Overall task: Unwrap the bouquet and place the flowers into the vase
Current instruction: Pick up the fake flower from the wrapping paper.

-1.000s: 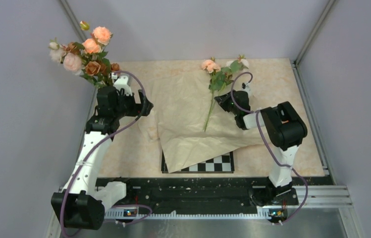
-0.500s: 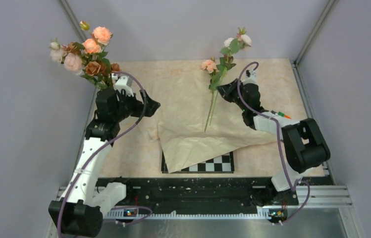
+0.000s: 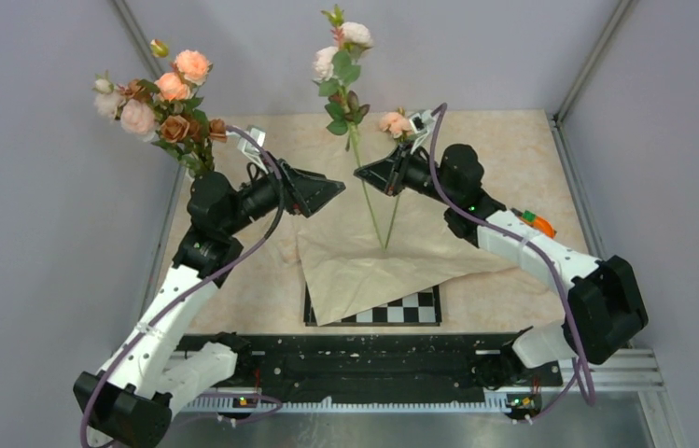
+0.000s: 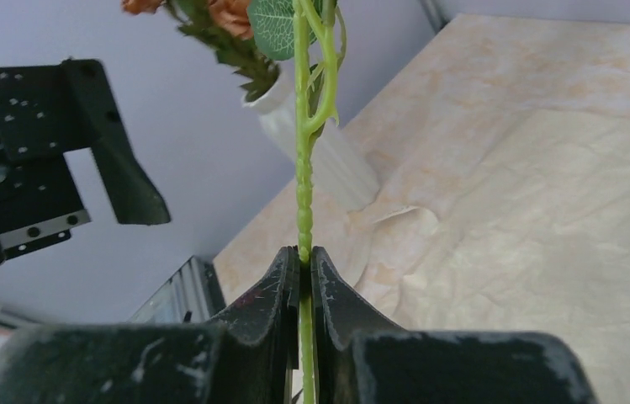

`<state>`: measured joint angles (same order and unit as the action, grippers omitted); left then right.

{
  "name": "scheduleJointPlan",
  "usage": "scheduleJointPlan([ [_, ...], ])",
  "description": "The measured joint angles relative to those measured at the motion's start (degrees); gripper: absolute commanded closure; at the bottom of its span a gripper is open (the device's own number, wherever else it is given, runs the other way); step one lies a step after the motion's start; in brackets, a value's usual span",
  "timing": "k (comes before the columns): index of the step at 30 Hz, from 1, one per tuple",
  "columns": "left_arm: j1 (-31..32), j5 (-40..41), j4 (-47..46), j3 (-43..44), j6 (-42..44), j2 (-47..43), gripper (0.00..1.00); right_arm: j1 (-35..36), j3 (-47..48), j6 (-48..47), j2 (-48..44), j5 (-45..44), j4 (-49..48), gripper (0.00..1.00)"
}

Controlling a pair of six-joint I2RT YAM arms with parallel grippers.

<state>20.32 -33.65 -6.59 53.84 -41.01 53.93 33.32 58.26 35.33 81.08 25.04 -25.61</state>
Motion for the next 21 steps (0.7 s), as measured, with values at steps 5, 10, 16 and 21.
scheduleJointPlan([
  [5,3.06,0.44,-2.71,0.04,-2.60,0.35,0.01,4.50,3.54,-1.86,-0.26,4.07,3.43,1.00],
  [10,3.87,2.10,-3.39,0.04,-3.32,0.35,0.01,7.50,4.59,-3.21,-0.68,6.38,6.19,1.00],
  [16,4.13,4.59,-3.08,0.07,-3.19,0.33,0.01,8.04,5.68,-4.44,-1.09,6.88,8.55,1.00],
  [21,4.15,6.75,-1.09,0.46,-1.99,0.33,0.01,8.33,6.05,-5.33,-1.95,8.11,9.57,1.00],
])
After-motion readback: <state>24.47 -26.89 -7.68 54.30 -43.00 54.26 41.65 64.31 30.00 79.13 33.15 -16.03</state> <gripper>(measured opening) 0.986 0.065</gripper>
